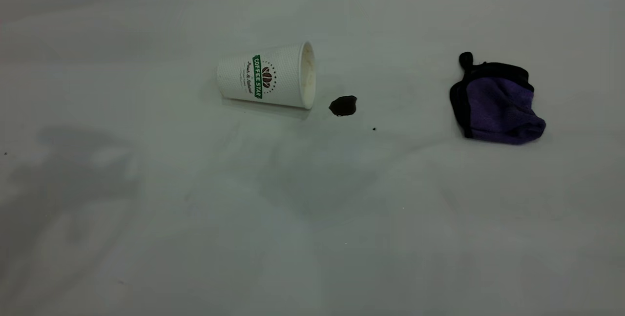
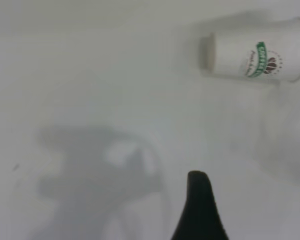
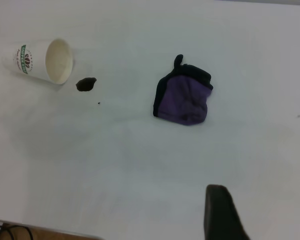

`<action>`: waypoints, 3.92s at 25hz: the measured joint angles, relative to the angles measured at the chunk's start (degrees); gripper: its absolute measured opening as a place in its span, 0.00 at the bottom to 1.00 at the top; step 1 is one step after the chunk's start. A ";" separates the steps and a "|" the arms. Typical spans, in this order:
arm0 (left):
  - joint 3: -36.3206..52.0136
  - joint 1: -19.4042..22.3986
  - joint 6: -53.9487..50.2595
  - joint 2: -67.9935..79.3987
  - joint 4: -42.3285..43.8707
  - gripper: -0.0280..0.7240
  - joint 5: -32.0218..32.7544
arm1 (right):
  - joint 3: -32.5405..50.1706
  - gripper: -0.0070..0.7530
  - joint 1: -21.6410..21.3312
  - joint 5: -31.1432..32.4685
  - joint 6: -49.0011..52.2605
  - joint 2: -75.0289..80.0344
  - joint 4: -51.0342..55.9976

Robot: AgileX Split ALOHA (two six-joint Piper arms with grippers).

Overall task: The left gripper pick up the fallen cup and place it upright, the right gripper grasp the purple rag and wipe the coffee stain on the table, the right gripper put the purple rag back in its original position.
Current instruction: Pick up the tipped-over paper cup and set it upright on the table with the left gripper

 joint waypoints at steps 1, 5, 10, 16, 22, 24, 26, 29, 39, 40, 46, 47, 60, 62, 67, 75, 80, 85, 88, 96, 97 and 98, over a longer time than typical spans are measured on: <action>-1.26 -1.66 0.00 2.70 0.45 0.82 -0.22 | 0.00 0.60 0.00 0.00 0.00 0.00 0.00; -7.07 -8.04 -3.22 12.83 3.91 0.82 -1.52 | 0.00 0.60 0.00 0.00 0.00 0.00 0.00; -16.03 -16.43 -12.80 25.47 13.65 0.82 -1.66 | 0.00 0.60 0.00 0.00 0.00 0.00 0.00; -28.61 -25.60 -27.63 39.02 27.18 0.82 -1.38 | 0.00 0.60 0.00 0.00 0.00 0.00 0.00; -41.19 -32.28 -37.62 50.95 35.45 0.82 0.31 | 0.00 0.60 0.00 0.00 0.00 0.00 0.00; -45.29 -33.84 -39.05 54.11 36.87 0.82 1.56 | 0.00 0.60 0.00 0.00 0.00 0.00 0.00; -48.22 -35.01 -39.97 56.74 37.32 0.82 2.93 | 0.00 0.60 0.00 0.00 0.00 0.00 0.00; -52.32 -36.26 -40.34 59.60 37.49 0.82 4.81 | 0.00 0.60 0.00 0.00 0.00 0.00 0.00; -58.08 -37.70 -44.92 60.52 38.02 0.82 16.34 | 0.00 0.60 0.00 0.00 0.00 0.00 0.00; -58.32 -37.70 -45.48 60.52 38.49 0.82 17.25 | 0.00 0.60 0.00 0.00 0.00 0.00 0.00; -58.37 -37.70 -51.13 61.68 41.70 0.82 17.28 | 0.00 0.60 0.00 0.00 0.00 0.00 0.00; -58.37 -37.70 -51.65 61.89 41.75 0.82 17.01 | 0.00 0.60 0.00 0.00 0.00 0.00 0.00; -58.37 -37.70 -52.19 62.15 41.64 0.82 13.81 | 0.00 0.60 0.00 0.00 0.00 0.00 0.00; -58.37 -37.83 -52.38 62.15 40.89 0.82 13.59 | 0.00 0.60 0.00 0.00 0.00 0.00 0.00; -58.37 -39.42 -52.75 62.15 39.80 0.82 11.98 | 0.00 0.60 0.00 0.00 0.00 0.00 0.00; -58.37 -39.75 -58.65 62.63 49.70 0.78 11.78 | 0.00 0.60 0.00 0.00 0.00 0.00 0.00; -58.37 -39.75 -60.16 63.77 53.15 0.78 12.34 | 0.00 0.60 0.00 0.00 0.00 0.00 0.00; -58.37 -39.75 -63.34 66.73 55.94 0.78 14.53 | 0.00 0.60 0.00 0.00 0.00 0.00 0.00; -58.37 -39.75 -65.08 67.80 57.39 0.78 14.70 | 0.00 0.60 0.00 0.00 0.00 0.00 0.00; -58.37 -39.75 -67.37 68.53 59.91 0.78 16.16 | 0.00 0.60 0.00 0.00 0.00 0.00 0.00; -58.37 -39.75 -67.44 68.90 60.02 0.78 16.41 | 0.00 0.60 0.00 0.00 0.00 0.00 0.00; -58.37 -39.75 -67.49 69.28 60.13 0.78 16.47 | 0.00 0.60 0.00 0.00 0.00 0.00 0.00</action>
